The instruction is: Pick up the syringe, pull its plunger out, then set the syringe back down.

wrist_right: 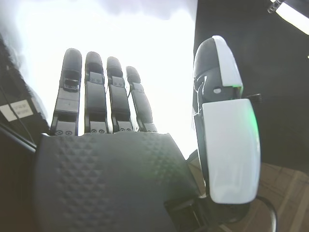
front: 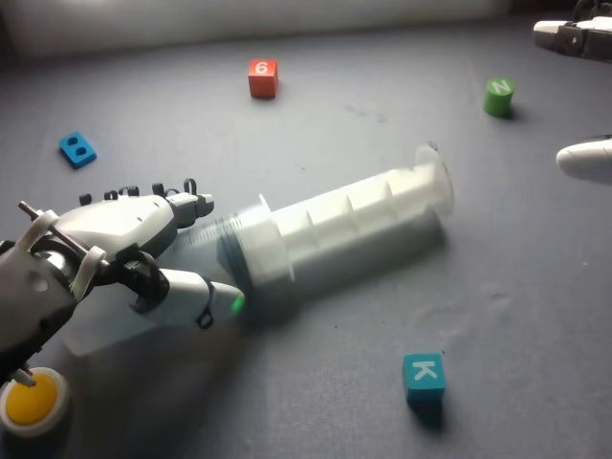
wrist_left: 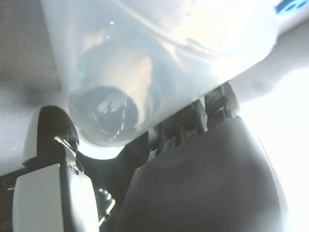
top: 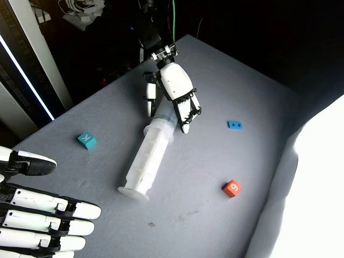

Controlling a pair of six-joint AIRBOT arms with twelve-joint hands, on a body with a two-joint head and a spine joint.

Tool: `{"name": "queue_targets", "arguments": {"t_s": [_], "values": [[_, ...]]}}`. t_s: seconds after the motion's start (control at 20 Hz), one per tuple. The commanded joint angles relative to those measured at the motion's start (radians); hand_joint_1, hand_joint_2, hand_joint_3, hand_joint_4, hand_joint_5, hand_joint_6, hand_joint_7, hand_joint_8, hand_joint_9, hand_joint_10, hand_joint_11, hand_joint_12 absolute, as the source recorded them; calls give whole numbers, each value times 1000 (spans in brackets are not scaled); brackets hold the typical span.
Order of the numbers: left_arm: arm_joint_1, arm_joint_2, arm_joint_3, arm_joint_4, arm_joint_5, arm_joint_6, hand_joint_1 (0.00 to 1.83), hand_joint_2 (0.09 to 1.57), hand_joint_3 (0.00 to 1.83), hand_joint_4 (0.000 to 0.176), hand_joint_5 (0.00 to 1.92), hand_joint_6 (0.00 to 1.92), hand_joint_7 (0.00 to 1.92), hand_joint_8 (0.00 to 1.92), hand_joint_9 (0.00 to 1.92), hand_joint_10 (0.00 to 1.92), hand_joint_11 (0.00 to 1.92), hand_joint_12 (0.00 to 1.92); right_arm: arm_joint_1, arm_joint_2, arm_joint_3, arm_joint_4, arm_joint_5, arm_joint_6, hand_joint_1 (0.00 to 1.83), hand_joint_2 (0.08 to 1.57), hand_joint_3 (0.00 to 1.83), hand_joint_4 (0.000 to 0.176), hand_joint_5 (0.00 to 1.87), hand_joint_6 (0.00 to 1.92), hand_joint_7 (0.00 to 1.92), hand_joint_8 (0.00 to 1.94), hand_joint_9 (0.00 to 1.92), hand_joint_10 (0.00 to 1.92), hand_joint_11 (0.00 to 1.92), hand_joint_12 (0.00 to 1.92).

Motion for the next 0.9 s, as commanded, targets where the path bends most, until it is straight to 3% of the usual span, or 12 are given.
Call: {"name": "queue_targets", "arguments": {"t_s": [0.0, 0.15, 0.35, 0.45, 0.75, 0.85], "values": [[-26, 13, -2, 44, -54, 8, 437, 989, 0, 0, 21, 0, 129, 5, 195, 0, 0, 788, 7, 4, 1, -7, 121, 3, 774, 1113, 1, 0, 157, 2, 209, 4, 228, 3, 0, 652], [-99, 36, -4, 23, 5, 94, 400, 921, 0, 0, 0, 0, 87, 3, 132, 3, 0, 632, 7, 4, 1, -8, 122, 3, 760, 1111, 0, 0, 156, 0, 205, 0, 225, 0, 0, 650], [-197, 57, -14, -10, 51, 187, 419, 911, 0, 0, 7, 2, 99, 3, 133, 1, 0, 619, 6, 4, 1, -11, 123, 3, 759, 1104, 0, 0, 157, 1, 214, 2, 237, 3, 0, 679], [-240, 71, -24, -12, 81, 218, 340, 889, 0, 0, 7, 1, 100, 2, 134, 3, 0, 611, 6, 4, 1, -11, 123, 3, 785, 1093, 0, 0, 152, 0, 200, 1, 226, 1, 0, 667], [-389, 142, -82, -123, 178, 430, 363, 883, 0, 0, 0, 0, 81, 2, 106, 0, 0, 501, 5, 4, 0, -11, 124, 3, 767, 1104, 0, 0, 157, 4, 211, 4, 228, 3, 0, 638], [-442, 162, -104, -162, 199, 501, 364, 864, 0, 0, 71, 13, 174, 20, 203, 23, 0, 696, 4, 4, 0, -11, 124, 3, 701, 1104, 0, 0, 152, 1, 217, 3, 240, 5, 0, 663]]}}
